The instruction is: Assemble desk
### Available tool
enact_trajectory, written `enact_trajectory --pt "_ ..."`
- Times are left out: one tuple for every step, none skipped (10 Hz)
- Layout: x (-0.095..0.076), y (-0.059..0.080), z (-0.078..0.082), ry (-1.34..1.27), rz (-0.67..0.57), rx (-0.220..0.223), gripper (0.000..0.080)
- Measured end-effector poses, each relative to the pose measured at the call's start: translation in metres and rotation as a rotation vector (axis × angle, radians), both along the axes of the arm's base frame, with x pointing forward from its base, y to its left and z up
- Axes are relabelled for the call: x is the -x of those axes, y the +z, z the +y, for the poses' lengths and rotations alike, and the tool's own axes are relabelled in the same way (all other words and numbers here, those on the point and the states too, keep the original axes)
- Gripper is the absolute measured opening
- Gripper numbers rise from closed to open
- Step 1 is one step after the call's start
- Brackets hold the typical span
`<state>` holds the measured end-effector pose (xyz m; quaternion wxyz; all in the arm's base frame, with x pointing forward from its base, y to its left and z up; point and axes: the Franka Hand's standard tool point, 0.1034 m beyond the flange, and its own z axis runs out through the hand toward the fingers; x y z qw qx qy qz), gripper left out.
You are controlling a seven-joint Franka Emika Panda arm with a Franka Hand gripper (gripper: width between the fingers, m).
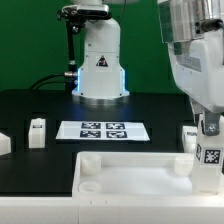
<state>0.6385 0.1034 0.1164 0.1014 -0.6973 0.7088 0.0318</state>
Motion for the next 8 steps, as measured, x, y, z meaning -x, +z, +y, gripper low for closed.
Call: enact_trajectory --pt "0.0007 0.0006 0.0017 0.113 -0.012 0.015 0.0371" --pt "0.0005 0.0023 0.0069 0.273 -0.035 0.024 0.0552" --pt "0.0003 0.0009 0.0106 0.429 -0.069 0.037 0.0619" --pt "0.0009 -0.0020 0.0114 0.594 -0.097 0.050 0.0619" --pt "0.0008 -0.0020 0.0107 0.623 -0.103 0.054 0.0644" --pt "0.0009 -0.0023 0.0104 0.701 -0.117 0.061 0.0648" --pt "0.0009 -0.0024 0.0103 0.766 -0.130 0.068 0.0648" --pt "0.0008 -0.0023 0.0101 0.817 -0.140 0.073 0.0649"
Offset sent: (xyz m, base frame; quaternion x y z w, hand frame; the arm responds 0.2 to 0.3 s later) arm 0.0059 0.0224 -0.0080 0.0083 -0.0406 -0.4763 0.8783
